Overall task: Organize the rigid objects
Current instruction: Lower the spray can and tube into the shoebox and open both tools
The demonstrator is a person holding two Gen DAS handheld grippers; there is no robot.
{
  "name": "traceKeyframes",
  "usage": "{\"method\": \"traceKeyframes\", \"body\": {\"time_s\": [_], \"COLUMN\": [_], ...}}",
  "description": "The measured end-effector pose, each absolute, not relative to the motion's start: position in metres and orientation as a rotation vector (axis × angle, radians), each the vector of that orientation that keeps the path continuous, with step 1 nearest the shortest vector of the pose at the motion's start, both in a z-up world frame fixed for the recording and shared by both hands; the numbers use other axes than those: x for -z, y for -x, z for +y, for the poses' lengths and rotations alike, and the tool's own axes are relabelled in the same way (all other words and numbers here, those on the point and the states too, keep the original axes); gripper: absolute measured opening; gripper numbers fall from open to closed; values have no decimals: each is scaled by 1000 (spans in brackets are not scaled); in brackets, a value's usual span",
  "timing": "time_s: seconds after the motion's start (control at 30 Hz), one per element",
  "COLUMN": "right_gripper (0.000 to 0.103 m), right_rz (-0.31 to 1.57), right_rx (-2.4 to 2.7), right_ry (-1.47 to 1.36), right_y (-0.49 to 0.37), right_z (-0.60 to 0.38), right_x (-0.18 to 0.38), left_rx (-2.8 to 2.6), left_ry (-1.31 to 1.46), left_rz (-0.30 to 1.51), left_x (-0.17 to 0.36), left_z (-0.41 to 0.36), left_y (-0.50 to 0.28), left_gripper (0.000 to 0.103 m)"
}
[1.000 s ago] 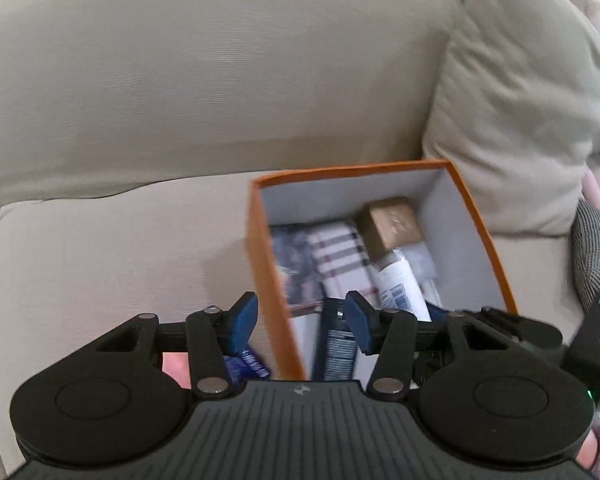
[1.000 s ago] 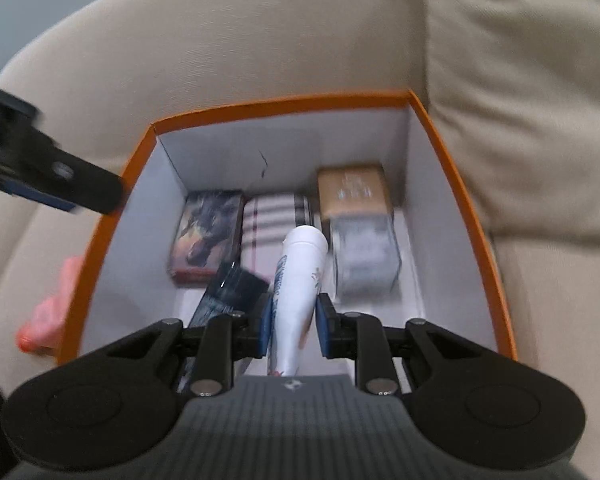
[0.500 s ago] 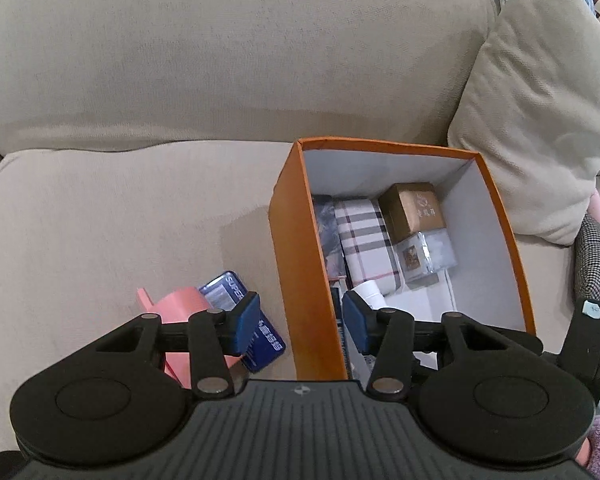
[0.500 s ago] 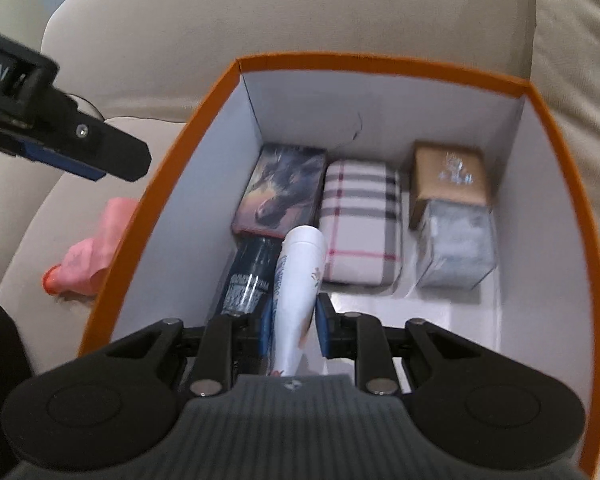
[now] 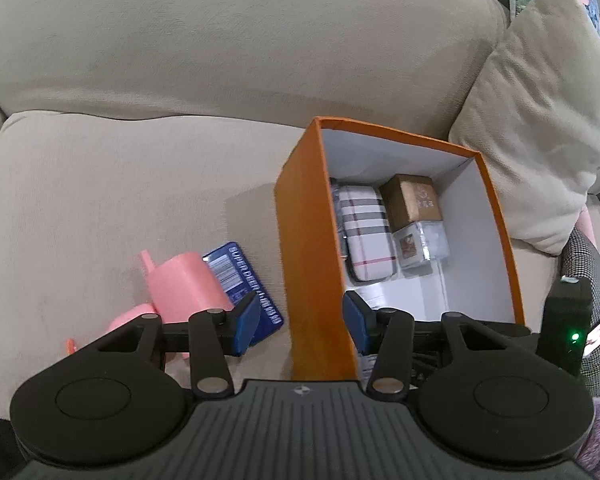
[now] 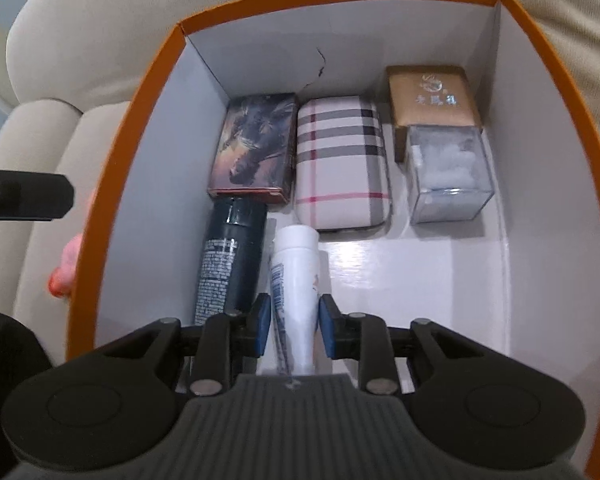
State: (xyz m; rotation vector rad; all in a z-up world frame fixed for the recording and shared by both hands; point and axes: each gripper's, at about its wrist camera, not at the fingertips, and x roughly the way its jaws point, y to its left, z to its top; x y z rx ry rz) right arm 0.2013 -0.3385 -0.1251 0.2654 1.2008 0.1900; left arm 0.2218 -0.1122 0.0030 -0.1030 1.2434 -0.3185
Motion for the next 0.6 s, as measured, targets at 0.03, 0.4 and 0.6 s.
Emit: {"method": "traceKeyframes", "body": {"time_s": [0.03,0.4,0.6], "right_gripper": [32,34,25], "right_rz": [1204,1230,1205], "right_rx": [-186,-145,-155], "right_ry": [-252,-166,-186], "right_y": [-202,-202,-207], "right_z": [-338,-335,-330], "right_x": [124,126,124], "left_rx": [316,303,293], "left_ry": [108,148,156], "left_rz": [1243,1246,1247], "left_x": [-3,-1,-1], "left_z": [-110,-94,-91], "left_y": [-221,-216,-218], "left_gripper": [56,56,56]}}
